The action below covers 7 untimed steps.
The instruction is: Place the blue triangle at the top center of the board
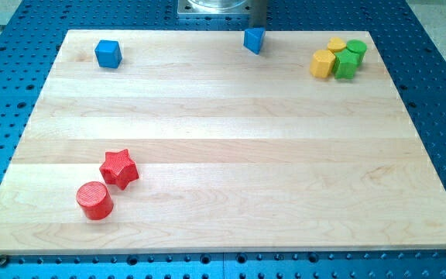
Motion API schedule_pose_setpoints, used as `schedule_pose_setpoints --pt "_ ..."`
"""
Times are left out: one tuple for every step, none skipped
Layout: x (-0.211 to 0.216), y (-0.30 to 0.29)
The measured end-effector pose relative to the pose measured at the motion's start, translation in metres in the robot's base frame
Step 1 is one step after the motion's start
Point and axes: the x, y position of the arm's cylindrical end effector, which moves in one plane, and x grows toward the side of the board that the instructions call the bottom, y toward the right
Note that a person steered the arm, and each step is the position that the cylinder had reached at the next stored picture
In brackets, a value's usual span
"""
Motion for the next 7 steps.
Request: schedule_pose_setpoints --pt "0.004 0.032" --pt "0.021 0.04" --pt "0.025 0.002" --pt "0.014 -0.018" --pt "0.013 -0.018" --pt "0.009 -0.015" --pt "0.008 -0.054"
